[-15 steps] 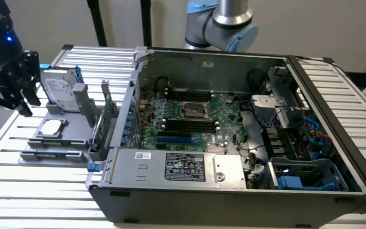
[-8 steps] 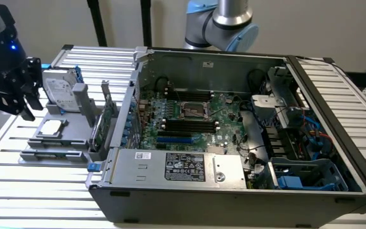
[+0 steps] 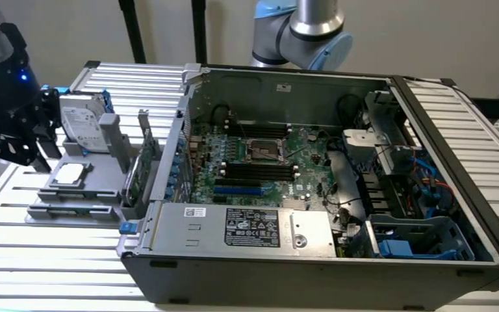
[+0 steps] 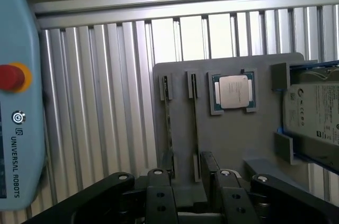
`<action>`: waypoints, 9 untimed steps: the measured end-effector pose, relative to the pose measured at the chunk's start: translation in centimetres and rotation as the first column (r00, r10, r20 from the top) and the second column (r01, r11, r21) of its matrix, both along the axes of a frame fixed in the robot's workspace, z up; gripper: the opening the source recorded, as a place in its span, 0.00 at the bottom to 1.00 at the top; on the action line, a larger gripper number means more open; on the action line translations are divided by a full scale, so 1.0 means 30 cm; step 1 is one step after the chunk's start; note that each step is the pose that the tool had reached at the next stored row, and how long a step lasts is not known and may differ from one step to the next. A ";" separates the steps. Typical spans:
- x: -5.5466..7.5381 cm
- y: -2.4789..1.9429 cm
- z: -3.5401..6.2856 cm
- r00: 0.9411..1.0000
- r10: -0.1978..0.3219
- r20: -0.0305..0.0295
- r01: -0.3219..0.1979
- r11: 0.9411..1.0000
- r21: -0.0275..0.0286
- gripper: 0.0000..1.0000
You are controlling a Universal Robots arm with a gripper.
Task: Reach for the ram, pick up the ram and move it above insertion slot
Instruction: 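Pick up the ram and move it above insertion slot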
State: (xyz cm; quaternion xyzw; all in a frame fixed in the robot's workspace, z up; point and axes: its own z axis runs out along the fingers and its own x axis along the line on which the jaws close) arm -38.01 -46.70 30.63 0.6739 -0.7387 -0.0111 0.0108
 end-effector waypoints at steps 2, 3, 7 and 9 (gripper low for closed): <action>0.000 -0.004 -0.012 1.000 0.002 0.000 -0.002 1.000 0.000 0.36; 0.000 -0.007 -0.018 1.000 0.003 0.000 -0.003 1.000 0.000 0.36; 0.000 -0.017 -0.043 1.000 0.005 0.000 -0.005 1.000 0.000 0.36; 0.000 -0.022 -0.054 1.000 0.007 0.000 -0.007 1.000 0.000 0.36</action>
